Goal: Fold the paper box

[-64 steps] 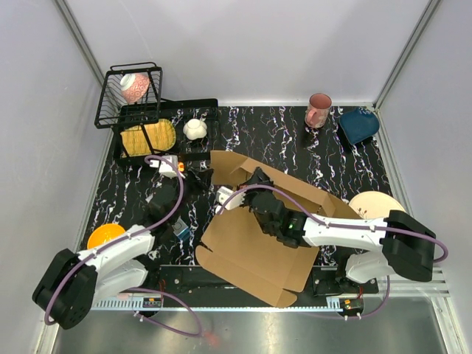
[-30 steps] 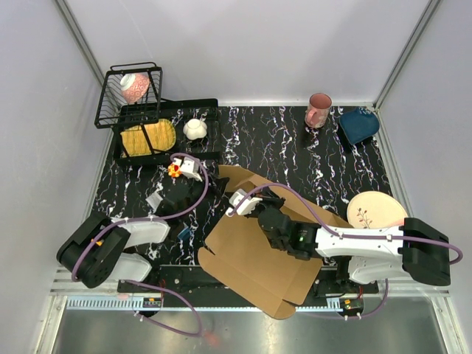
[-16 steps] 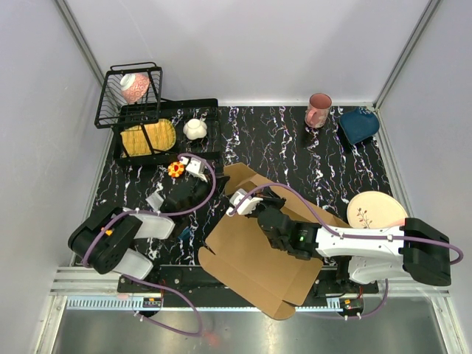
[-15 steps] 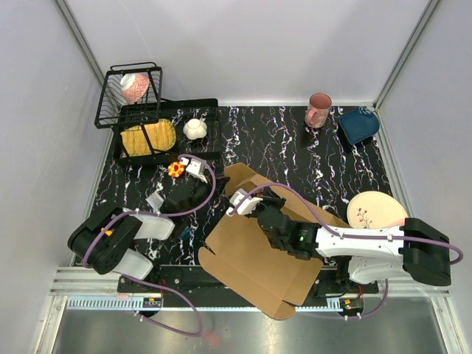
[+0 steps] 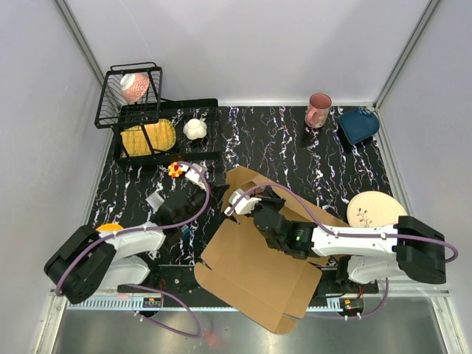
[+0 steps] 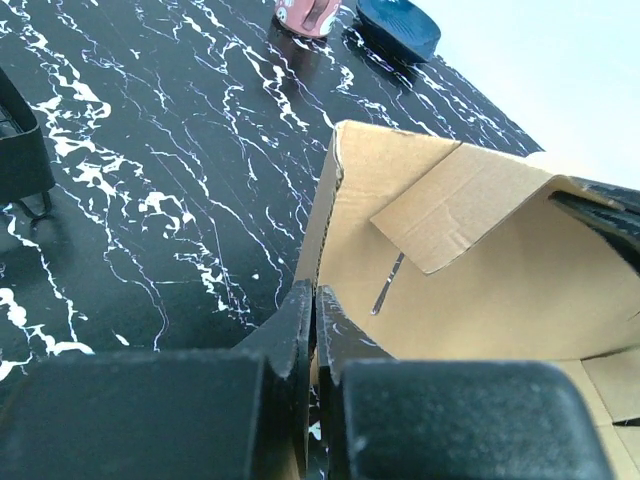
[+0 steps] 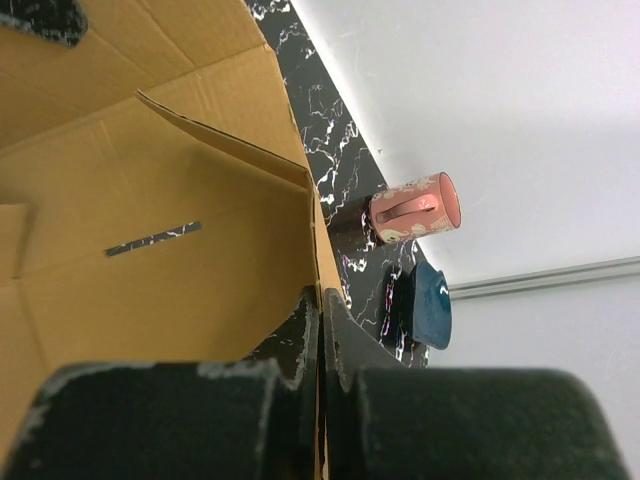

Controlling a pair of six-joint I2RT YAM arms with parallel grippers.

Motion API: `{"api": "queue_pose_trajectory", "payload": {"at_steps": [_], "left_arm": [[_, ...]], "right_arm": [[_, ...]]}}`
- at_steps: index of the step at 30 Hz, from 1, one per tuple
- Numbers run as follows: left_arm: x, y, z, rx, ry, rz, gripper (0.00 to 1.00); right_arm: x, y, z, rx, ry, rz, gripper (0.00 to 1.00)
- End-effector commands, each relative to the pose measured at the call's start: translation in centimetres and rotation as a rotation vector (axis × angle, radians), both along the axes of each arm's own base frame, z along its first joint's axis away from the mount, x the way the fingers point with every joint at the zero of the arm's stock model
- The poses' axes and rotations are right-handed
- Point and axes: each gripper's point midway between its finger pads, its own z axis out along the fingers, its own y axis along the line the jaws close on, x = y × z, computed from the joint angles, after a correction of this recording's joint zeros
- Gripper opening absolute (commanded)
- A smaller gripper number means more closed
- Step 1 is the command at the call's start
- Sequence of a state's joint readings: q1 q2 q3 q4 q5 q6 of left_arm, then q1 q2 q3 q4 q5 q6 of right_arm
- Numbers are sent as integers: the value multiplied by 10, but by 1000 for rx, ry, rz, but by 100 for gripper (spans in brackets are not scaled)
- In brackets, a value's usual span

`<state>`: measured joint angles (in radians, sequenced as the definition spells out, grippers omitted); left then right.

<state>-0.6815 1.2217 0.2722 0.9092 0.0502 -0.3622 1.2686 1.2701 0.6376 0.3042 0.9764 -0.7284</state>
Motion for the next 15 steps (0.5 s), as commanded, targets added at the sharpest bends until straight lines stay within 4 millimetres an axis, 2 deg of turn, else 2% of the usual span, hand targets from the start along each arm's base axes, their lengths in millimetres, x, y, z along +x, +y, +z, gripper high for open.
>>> {"api": "queue_pose_trajectory", "payload": {"at_steps": [1, 6, 10, 15], "left_arm": [[4, -4, 85, -142, -178, 10, 0], [-8, -10, 90, -153, -184, -10, 0], [-22, -15, 81, -121, -219, 29, 0], [-36, 1, 69, -155, -257, 95, 0]], "right_arm": [[-6, 4, -30, -55, 72, 33, 0], [-4, 2, -25, -57, 51, 9, 0], [-5, 5, -20, -43, 46, 21, 0], [-10, 5, -14, -54, 29, 35, 0]]}}
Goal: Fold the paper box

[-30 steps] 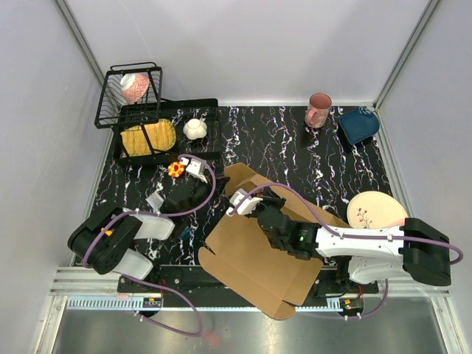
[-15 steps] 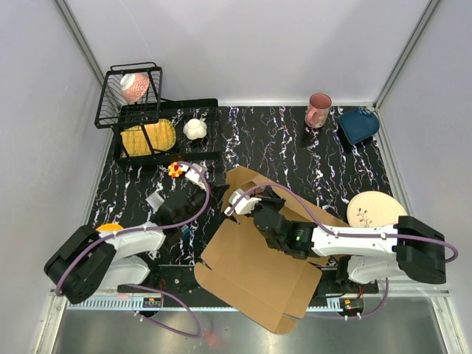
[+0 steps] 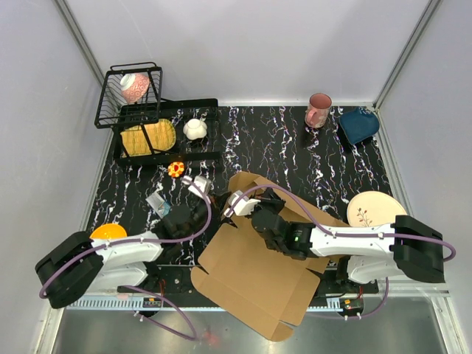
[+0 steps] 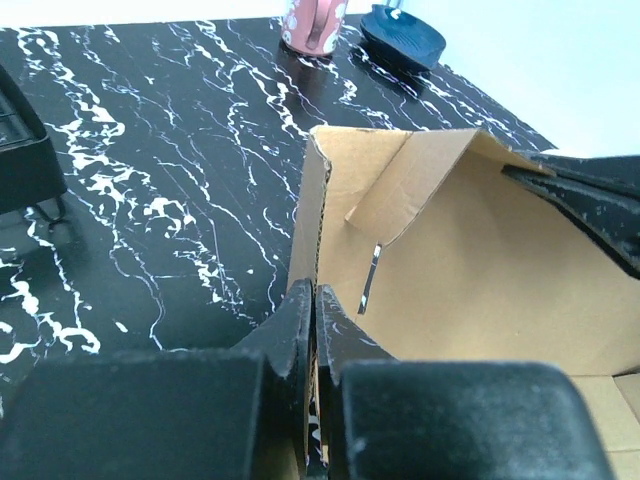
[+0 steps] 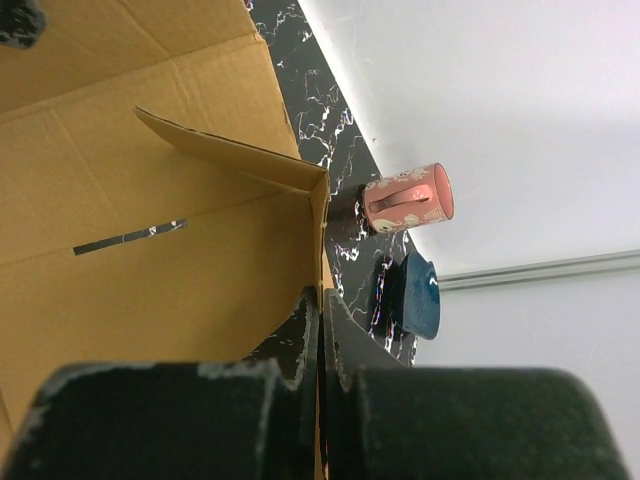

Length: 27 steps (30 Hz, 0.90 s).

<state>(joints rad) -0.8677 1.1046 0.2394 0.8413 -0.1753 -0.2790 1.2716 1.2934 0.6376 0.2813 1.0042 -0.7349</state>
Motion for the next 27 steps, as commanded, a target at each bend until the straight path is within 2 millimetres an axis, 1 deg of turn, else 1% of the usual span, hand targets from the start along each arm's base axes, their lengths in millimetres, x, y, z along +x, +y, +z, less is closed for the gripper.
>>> {"api": "queue_pose_trajectory", "payload": {"at_steps": [1, 3, 7, 8, 9, 10, 11, 12, 13, 17, 18, 20, 21, 23, 24, 25, 26, 27], "left_arm": [[-11, 11, 62, -225, -191, 62, 0], [-16, 13, 56, -242, -177, 67, 0], [-31, 6, 49, -260, -163, 33, 0], [-33, 5, 47, -263, -158, 32, 0], [-36, 6, 49, -280, -159, 32, 0], [-38, 4, 46, -285, -151, 31, 0], [-39, 3, 47, -295, -149, 28, 0], [-42, 0, 49, -309, -152, 17, 0], [-44, -2, 49, -312, -152, 9, 0], [-53, -12, 50, -328, -142, -24, 0], [-56, -17, 44, -318, -131, -38, 0], [-59, -18, 42, -335, -123, -41, 0], [-61, -22, 33, -317, -106, -49, 0], [-64, -25, 31, -339, -95, -57, 0], [-68, -30, 18, -312, -72, -71, 0], [-69, -32, 15, -316, -60, -70, 0], [-71, -34, 16, -335, -58, -74, 0], [-75, -41, 2, -306, -28, -83, 0]], "right_arm": [[-10, 9, -5, 0, 24, 57, 0], [-11, 8, -6, -11, 22, 55, 0], [-12, 6, -6, -36, -12, 44, 0], [-13, 7, -10, -65, -20, 43, 0], [-15, 6, -10, -92, -51, 41, 0], [-15, 7, -16, -129, -63, 38, 0], [-14, 9, -11, -127, -97, 37, 0], [-15, 5, -15, -148, -111, 22, 0], [-15, 6, -18, -162, -119, 19, 0], [-16, 6, -13, -137, -144, 5, 0], [-16, 6, -12, -134, -147, 2, 0], [-16, 6, -7, -114, -158, -3, 0], [-16, 5, -6, -113, -162, -11, 0], [-19, 7, -2, -96, -178, -8, 0], [-20, 6, -3, -102, -184, -12, 0], [-21, 6, -6, -112, -188, -12, 0], [-23, 8, -2, -92, -206, -11, 0], [-24, 5, -5, -98, -215, -20, 0]]}}
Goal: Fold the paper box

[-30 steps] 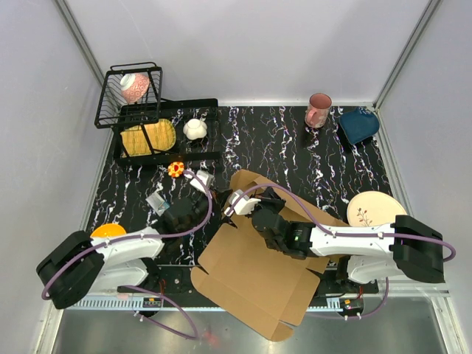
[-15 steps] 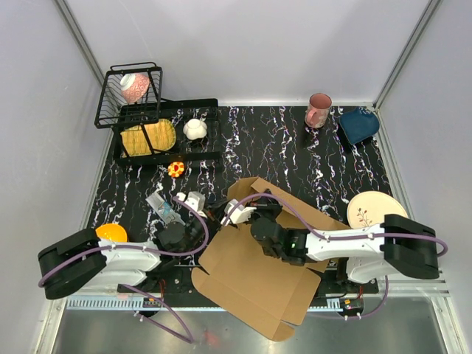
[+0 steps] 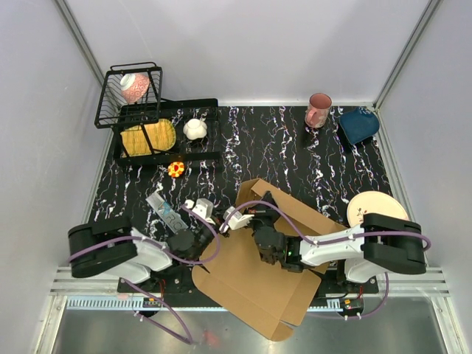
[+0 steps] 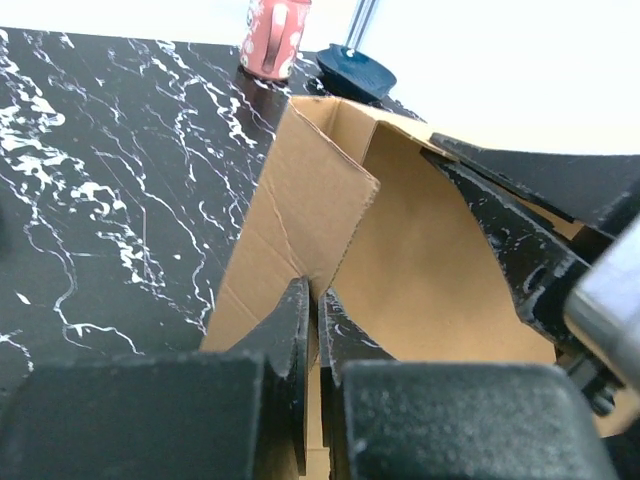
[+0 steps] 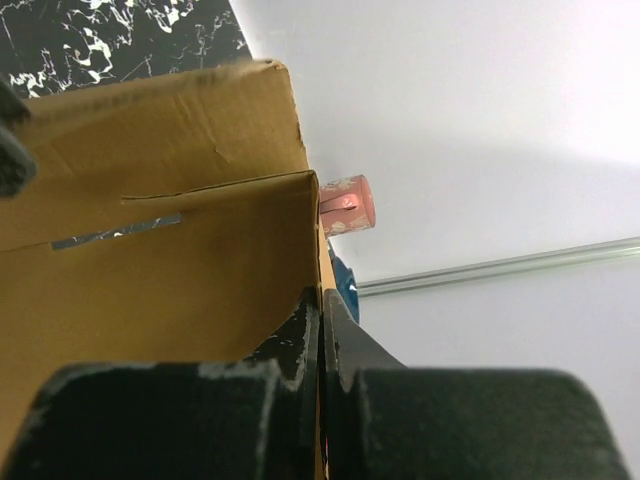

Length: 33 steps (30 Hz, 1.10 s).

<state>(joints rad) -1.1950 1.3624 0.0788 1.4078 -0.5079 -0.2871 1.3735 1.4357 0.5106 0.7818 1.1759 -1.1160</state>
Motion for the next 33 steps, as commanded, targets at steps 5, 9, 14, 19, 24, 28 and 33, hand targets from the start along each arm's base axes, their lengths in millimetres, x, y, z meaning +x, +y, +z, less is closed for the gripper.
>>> {"api": "queue_pose_trajectory", "payload": {"at_steps": [5, 9, 14, 19, 24, 28, 33], "left_arm": [[-35, -43, -1, -144, 71, -132, 0], [-46, -52, -2, -136, 69, -156, 0], [-55, -52, 6, -165, 70, -169, 0], [-54, -30, 21, -198, 47, -132, 1], [-56, -18, 40, -241, 11, -134, 1], [-70, -34, 47, -262, 11, -219, 1], [-93, -53, 54, -296, 32, -342, 0]], "right_arm": [[-13, 1, -4, 49, -109, -17, 0], [-17, 2, -5, 66, -103, -15, 1], [-18, -3, 6, 88, -105, -12, 1], [-20, -9, 15, 100, -98, -8, 1], [-20, -9, 15, 97, -95, -6, 0], [-20, -7, 14, 101, -97, -1, 0], [-20, -10, 15, 92, -99, -5, 0]]}}
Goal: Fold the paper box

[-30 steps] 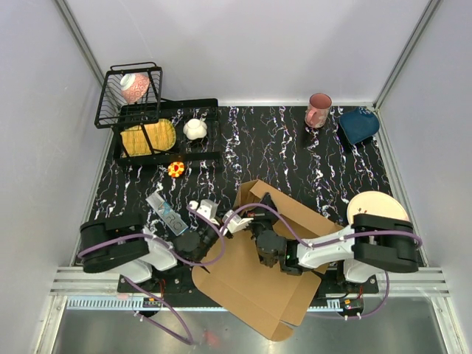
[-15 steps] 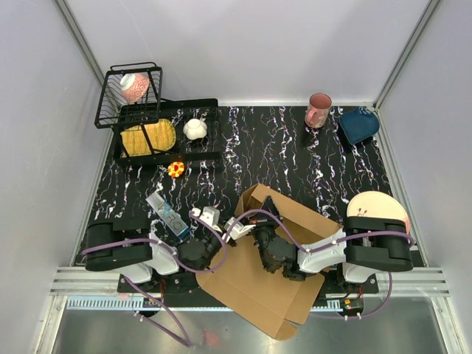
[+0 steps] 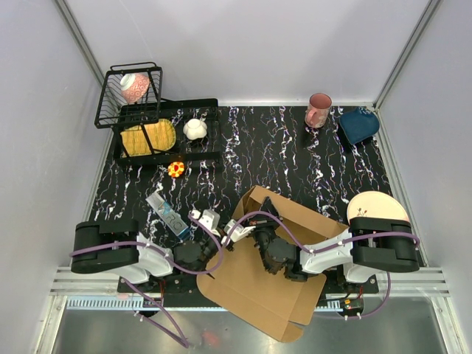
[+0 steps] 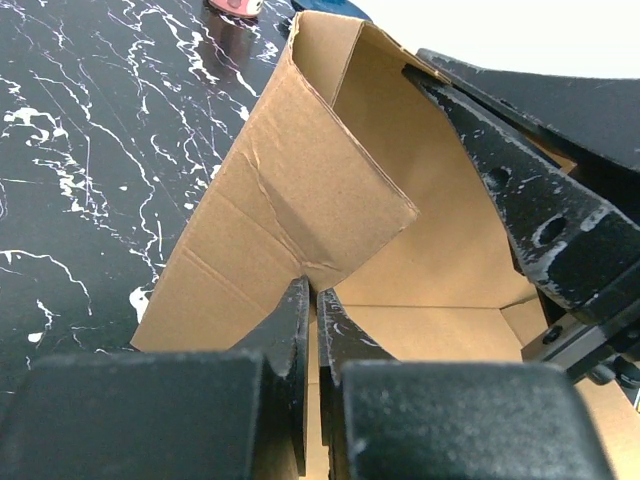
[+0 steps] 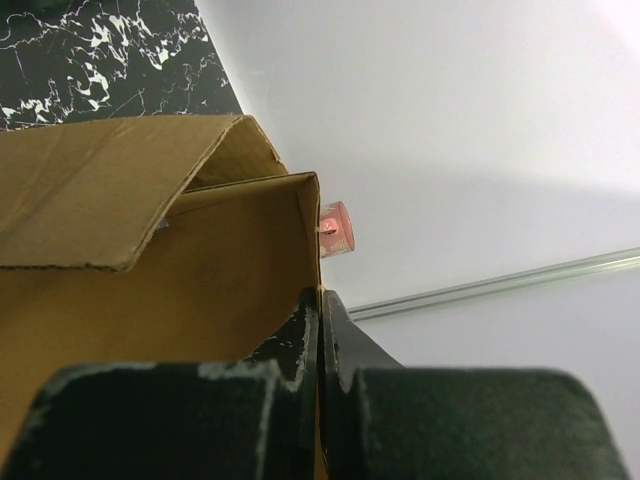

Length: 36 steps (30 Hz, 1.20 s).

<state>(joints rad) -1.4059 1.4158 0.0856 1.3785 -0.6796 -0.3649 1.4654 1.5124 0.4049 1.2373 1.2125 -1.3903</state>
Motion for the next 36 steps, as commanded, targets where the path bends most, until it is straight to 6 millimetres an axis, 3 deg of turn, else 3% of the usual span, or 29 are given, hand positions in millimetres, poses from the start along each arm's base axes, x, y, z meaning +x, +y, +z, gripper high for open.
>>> {"api": "queue_pose_trajectory", "payload": {"at_steps": [1, 7, 11, 15, 20, 21, 22, 25, 26, 30, 34, 36], "left_arm": [[-54, -34, 74, -325, -36, -292, 0], [-43, -1, 78, -356, -36, -196, 3], [-31, 19, 94, -373, -83, -114, 2], [-28, 25, 106, -348, -123, -89, 0], [-24, 29, 104, -294, -126, -66, 2], [-22, 31, 102, -293, -115, -50, 7], [-20, 35, 97, -287, -111, -38, 24], [-9, 49, 89, -240, -126, 47, 58], [-5, 54, 85, -216, -128, 80, 74], [16, 76, 64, -35, -149, 224, 88], [40, 103, 48, 6, -107, 338, 89], [44, 116, 27, 15, -76, 368, 89]], "right_arm": [[2, -13, 7, 88, 8, -57, 0], [2, -14, 9, 90, 10, -57, 0], [3, -11, 11, 91, 8, -51, 0], [3, -8, 10, 82, 7, -47, 0], [2, -5, 10, 82, 6, -41, 0], [3, -6, 10, 79, 6, -42, 0], [3, -5, 11, 82, 5, -41, 0], [2, -5, 11, 77, 7, -39, 0], [2, -6, 11, 79, 8, -39, 0], [2, -6, 8, 75, 15, -32, 0], [1, -5, 4, 73, 19, -24, 0], [2, -4, 3, 71, 19, -23, 0]]}}
